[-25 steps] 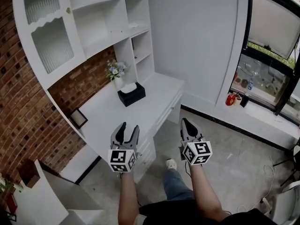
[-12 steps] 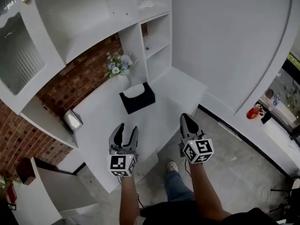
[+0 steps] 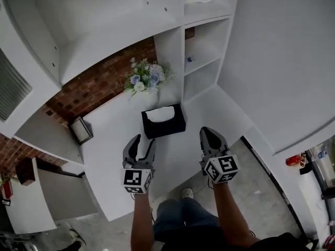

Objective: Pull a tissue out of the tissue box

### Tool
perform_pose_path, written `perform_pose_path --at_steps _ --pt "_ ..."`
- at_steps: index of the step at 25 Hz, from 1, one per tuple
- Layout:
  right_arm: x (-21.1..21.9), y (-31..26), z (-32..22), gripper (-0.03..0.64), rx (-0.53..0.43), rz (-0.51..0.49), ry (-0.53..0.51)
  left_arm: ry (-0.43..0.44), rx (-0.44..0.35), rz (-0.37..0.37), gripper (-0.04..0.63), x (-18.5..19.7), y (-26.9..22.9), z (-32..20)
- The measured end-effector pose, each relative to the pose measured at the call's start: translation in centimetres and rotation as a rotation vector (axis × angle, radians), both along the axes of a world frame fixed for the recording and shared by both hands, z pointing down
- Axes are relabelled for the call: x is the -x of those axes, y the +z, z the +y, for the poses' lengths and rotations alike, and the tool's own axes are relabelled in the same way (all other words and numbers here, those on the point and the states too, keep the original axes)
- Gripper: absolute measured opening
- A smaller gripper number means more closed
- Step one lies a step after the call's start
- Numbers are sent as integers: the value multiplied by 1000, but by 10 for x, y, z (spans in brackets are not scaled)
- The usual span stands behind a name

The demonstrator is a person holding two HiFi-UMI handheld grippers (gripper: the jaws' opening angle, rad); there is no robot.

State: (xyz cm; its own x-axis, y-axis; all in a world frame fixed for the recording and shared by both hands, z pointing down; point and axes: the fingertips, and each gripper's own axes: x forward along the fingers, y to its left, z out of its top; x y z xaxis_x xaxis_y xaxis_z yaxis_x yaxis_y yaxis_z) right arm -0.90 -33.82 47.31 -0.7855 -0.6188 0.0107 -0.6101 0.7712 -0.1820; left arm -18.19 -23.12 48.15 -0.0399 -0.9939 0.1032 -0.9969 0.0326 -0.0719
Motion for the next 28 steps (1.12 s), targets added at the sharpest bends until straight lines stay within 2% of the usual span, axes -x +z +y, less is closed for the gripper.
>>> perform_pose_path --at_steps 9,20,22,28 --pt "30 7 -31 -2 7 24 -71 -1 68 -30 193 24 17 -39" --pt "60 22 -59 -2 10 98 -103 115 225 -106 193 43 41 -106" --pt "67 26 -61 -2 11 111 -117 137 265 -125 193 45 48 -118" --pt "78 36 -69 -2 4 168 -150 194 439 -247 193 46 82 -141"
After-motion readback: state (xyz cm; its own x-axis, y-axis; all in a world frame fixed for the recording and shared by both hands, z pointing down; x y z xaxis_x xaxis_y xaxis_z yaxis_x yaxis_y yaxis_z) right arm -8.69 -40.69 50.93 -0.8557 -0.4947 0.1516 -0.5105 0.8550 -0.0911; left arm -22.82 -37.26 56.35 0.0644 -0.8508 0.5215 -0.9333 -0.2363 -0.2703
